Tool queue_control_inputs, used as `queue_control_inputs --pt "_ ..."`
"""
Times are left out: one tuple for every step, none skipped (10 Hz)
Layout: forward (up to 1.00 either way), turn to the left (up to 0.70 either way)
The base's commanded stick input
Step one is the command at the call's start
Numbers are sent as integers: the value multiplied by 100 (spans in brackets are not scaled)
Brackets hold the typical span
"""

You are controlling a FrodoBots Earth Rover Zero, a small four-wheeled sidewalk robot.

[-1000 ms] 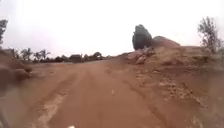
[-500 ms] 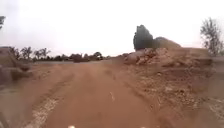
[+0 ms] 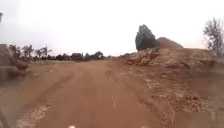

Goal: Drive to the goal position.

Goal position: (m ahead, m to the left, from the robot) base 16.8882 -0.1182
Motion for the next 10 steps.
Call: queue_control_inputs --pt "50 0" --pt "50 0" --pt "50 0" --pt "50 0" --pt "50 0" --pt "50 0" --pt "50 0" --pt "50 0" --pt "50 0" --pt "50 0"
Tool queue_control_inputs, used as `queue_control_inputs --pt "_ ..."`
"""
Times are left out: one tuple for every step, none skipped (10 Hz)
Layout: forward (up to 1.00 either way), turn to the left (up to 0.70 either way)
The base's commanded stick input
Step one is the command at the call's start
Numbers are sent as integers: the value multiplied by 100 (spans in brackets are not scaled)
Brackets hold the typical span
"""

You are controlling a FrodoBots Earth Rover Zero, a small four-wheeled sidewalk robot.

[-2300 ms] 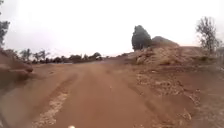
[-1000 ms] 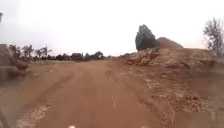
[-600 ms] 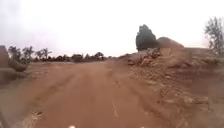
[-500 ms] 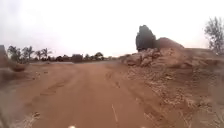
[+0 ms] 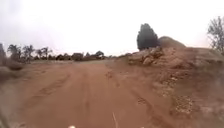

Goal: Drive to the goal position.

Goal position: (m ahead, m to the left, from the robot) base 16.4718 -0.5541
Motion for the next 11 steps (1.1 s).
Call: queue_control_inputs --pt "50 0" --pt "50 0" --pt "50 0" --pt "50 0" --pt "50 0" --pt "50 0" --pt "50 0" --pt "50 0" --pt "50 0" --pt "50 0" --pt "50 0"
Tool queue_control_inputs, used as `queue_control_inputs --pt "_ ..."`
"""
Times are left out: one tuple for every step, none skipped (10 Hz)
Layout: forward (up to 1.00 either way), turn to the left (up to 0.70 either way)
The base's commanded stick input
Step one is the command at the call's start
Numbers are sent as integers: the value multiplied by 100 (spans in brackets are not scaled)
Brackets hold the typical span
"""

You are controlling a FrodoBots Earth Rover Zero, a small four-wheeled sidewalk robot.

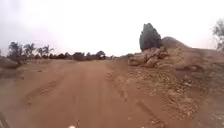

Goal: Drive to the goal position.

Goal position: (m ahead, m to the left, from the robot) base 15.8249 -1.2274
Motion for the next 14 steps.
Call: queue_control_inputs --pt "50 0" --pt "50 0" --pt "50 0" --pt "50 0" --pt "50 0" --pt "50 0" --pt "50 0" --pt "50 0" --pt "50 0" --pt "50 0" --pt "50 0" --pt "50 0" --pt "50 0" --pt "50 0"
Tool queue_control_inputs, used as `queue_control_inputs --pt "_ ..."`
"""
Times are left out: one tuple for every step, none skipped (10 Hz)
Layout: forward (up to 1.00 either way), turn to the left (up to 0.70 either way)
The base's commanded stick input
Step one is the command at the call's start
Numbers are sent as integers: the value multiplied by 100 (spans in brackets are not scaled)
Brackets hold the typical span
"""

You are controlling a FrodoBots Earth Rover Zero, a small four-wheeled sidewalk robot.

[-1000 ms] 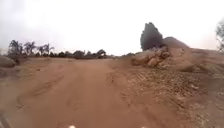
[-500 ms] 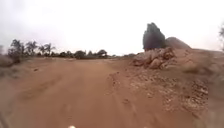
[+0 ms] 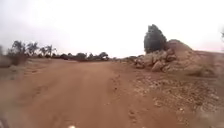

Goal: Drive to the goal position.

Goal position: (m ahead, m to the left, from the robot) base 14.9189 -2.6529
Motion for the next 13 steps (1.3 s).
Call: queue_control_inputs --pt "50 0" --pt "50 0" --pt "50 0" --pt "50 0" --pt "50 0" --pt "50 0" --pt "50 0" --pt "50 0" --pt "50 0" --pt "50 0" --pt "50 0" --pt "50 0" --pt "50 0"
